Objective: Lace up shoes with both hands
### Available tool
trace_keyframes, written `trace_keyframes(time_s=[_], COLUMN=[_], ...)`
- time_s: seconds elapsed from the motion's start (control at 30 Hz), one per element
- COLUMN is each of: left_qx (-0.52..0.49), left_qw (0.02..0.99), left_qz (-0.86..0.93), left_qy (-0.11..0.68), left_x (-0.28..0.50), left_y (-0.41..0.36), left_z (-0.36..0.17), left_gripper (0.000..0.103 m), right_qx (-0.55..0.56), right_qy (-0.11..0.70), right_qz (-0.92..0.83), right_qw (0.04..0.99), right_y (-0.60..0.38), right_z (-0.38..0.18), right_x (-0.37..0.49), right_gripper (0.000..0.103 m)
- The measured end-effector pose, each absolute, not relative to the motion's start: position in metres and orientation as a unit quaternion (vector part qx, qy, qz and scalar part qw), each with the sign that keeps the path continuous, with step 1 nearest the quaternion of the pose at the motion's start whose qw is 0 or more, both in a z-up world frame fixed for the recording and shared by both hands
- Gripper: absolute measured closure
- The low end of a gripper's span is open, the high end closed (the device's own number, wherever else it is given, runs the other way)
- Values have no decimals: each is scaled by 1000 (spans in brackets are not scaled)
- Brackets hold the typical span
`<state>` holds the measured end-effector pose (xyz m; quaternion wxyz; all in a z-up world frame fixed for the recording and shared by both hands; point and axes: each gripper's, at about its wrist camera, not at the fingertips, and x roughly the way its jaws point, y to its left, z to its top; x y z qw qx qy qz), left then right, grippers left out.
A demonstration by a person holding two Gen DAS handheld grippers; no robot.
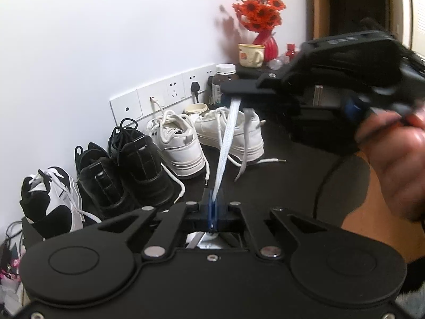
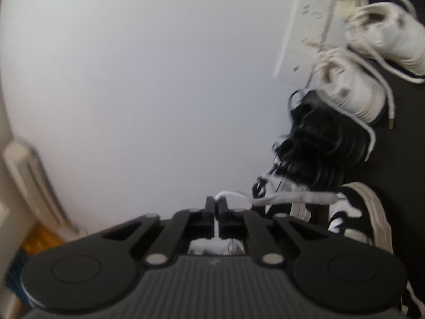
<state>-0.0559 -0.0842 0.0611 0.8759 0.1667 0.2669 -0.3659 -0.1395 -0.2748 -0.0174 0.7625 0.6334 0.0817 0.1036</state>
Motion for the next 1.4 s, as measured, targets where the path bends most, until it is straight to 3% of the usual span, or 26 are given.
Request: trace_keyframes(time_s=[0.33, 0.5, 0.6, 0.67, 0.73, 1.0, 1.03, 1.07, 1.4], left_qx=[171, 159, 158, 149, 128, 115, 115, 113, 174], left_qw=[877, 878, 876, 879, 881, 881, 879, 877, 854], left_qz=[-351, -337, -331, -333, -353, -399, -402, -406, -432], left_qy=[279, 301, 314, 308, 289, 228, 228, 231, 232], left_x=[-58, -52, -49, -49, -51, -57, -57, -57, -74], left_y=[-58, -46, -47, -50, -55, -95, -96, -97, -97], left_z=[57, 49, 48, 54, 67, 97, 96, 95, 86], left_gripper=[102, 101, 94, 68, 64, 65, 76, 96, 100], right_qx=[674, 658, 640, 616, 589, 528, 526, 526, 579], right_qy=[24, 37, 62, 84, 102, 124, 124, 124, 129], right_qz=[50, 60, 68, 70, 72, 89, 89, 89, 101], right_qw=[737, 750, 763, 780, 798, 836, 837, 837, 799], right_y=[-304, -298, -283, -272, -263, -242, -241, -241, -256], right_z=[-26, -18, -14, -9, -2, 19, 19, 18, -1], right_x=[-152, -149, -145, -143, -141, -147, -148, -150, -158], right_gripper=[100, 100, 100, 100, 100, 100, 100, 100, 98])
